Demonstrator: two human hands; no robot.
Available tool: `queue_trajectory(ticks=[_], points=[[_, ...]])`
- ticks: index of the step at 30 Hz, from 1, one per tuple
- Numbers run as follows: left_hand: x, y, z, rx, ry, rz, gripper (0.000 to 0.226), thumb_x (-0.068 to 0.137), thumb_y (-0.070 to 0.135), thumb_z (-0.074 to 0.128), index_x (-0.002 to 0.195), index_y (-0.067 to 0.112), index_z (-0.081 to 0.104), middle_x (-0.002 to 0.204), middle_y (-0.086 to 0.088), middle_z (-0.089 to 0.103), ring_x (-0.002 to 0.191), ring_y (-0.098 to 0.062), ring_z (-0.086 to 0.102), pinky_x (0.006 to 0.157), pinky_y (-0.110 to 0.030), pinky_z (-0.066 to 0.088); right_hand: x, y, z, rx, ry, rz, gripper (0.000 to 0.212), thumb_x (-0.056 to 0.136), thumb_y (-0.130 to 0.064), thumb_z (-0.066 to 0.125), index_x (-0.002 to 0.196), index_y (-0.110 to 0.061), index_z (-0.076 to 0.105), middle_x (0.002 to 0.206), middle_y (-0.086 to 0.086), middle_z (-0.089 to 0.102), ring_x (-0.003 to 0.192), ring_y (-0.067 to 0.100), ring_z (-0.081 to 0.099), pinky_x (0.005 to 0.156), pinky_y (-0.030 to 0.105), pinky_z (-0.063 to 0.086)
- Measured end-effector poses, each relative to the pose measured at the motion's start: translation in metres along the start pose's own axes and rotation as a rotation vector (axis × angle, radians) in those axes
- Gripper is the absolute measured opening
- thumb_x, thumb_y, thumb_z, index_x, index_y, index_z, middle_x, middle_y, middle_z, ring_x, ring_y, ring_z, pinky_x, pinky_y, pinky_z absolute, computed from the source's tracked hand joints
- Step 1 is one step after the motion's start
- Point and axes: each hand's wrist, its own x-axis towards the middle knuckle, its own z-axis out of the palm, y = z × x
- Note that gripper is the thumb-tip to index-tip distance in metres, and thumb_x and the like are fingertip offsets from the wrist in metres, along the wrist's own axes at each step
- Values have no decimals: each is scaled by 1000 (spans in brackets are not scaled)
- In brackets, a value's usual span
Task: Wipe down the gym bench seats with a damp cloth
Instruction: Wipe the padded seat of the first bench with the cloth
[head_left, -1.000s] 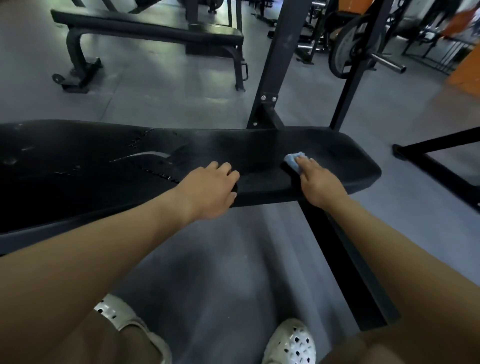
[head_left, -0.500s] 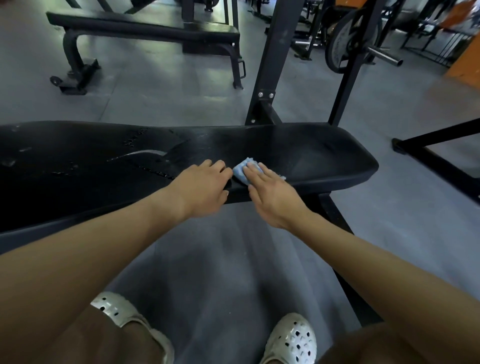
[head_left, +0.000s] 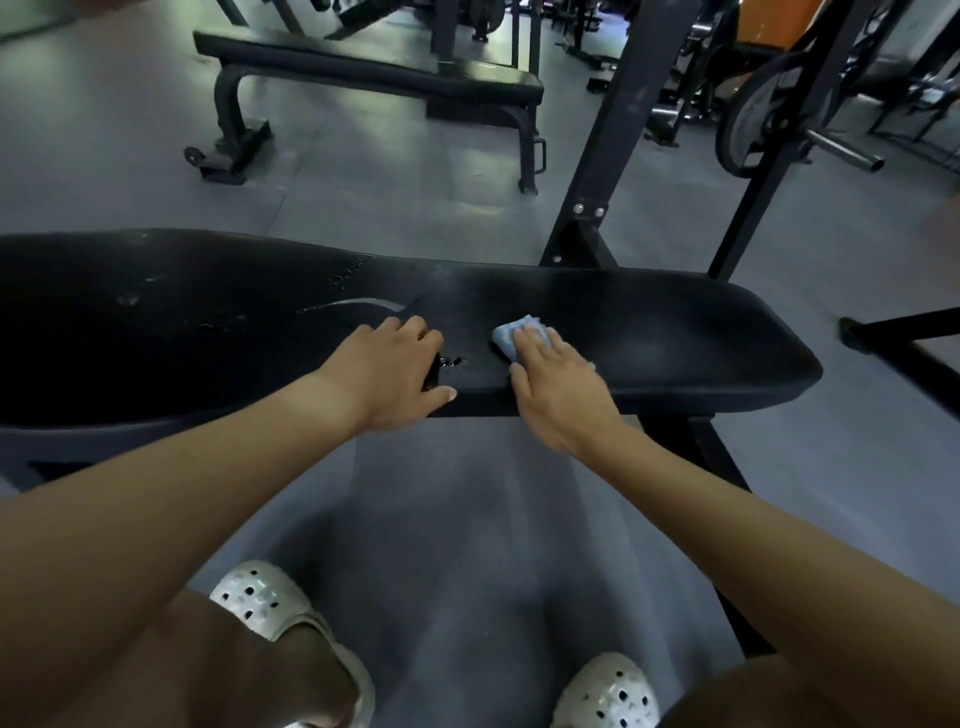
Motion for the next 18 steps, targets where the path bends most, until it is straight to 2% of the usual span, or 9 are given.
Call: queue_trajectory(ticks=[3, 5, 7, 9, 12, 15, 17, 18], points=[[-7, -11, 1, 54, -24, -70, 78, 91, 78, 42, 142, 19, 48, 142, -5, 51, 125, -28, 53, 98, -45, 49, 1, -27, 10, 15, -76, -168, 55, 110, -33, 30, 162, -15, 23, 169, 0, 18, 157, 19, 9, 125, 30, 7], [-13, -19, 0, 58, -23, -101, 83, 89, 81, 42, 143, 19, 47, 142, -6, 51, 126, -28, 53, 100, -45, 48, 5, -34, 13, 22, -115, -240, 55, 110, -34, 29, 162, -19, 22, 169, -4, 17, 157, 14, 8, 127, 28, 7], [-19, -27, -1, 47, -33, -131, 86, 87, 83, 43, 145, 19, 46, 143, -6, 51, 127, -28, 52, 101, -44, 47, 14, -30, 10, 9, -133, -264, 54, 109, -32, 31, 162, -23, 25, 168, -7, 20, 156, 12, 12, 127, 30, 13], [-25, -36, -2, 23, -40, -154, 89, 86, 84, 44, 147, 19, 46, 144, -5, 50, 128, -28, 51, 102, -44, 46, 26, -21, 5, -25, -110, -206, 53, 108, -29, 34, 160, -22, 28, 167, -6, 26, 154, 15, 20, 125, 34, 22], [-32, -46, -2, 2, -36, -164, 90, 86, 85, 43, 147, 19, 46, 145, -5, 49, 129, -28, 50, 104, -46, 45, 43, -11, -2, -15, -62, 9, 48, 108, -27, 31, 154, -15, 37, 161, 3, 38, 147, 25, 34, 114, 39, 33], [-36, -55, 2, -19, -32, -161, 90, 86, 85, 41, 147, 19, 45, 145, -4, 49, 129, -27, 49, 105, -46, 45, 50, -18, 2, -7, -49, 98, 59, 100, -38, 17, 143, -7, 45, 148, 12, 46, 134, 33, 46, 106, 48, 43], [-37, -57, 6, -10, -25, -148, 90, 88, 85, 38, 147, 18, 45, 144, -4, 49, 127, -26, 50, 104, -46, 46, 50, -32, 9, -30, -44, 52, 58, 103, -35, 20, 148, -5, 41, 156, 13, 39, 142, 33, 38, 113, 49, 37], [-37, -58, 8, -2, -21, -143, 89, 88, 85, 36, 147, 18, 46, 143, -4, 49, 126, -26, 50, 104, -45, 46, 48, -40, 12, -34, -56, 13, 54, 107, -31, 24, 154, -6, 35, 163, 11, 31, 149, 31, 28, 118, 46, 29]])
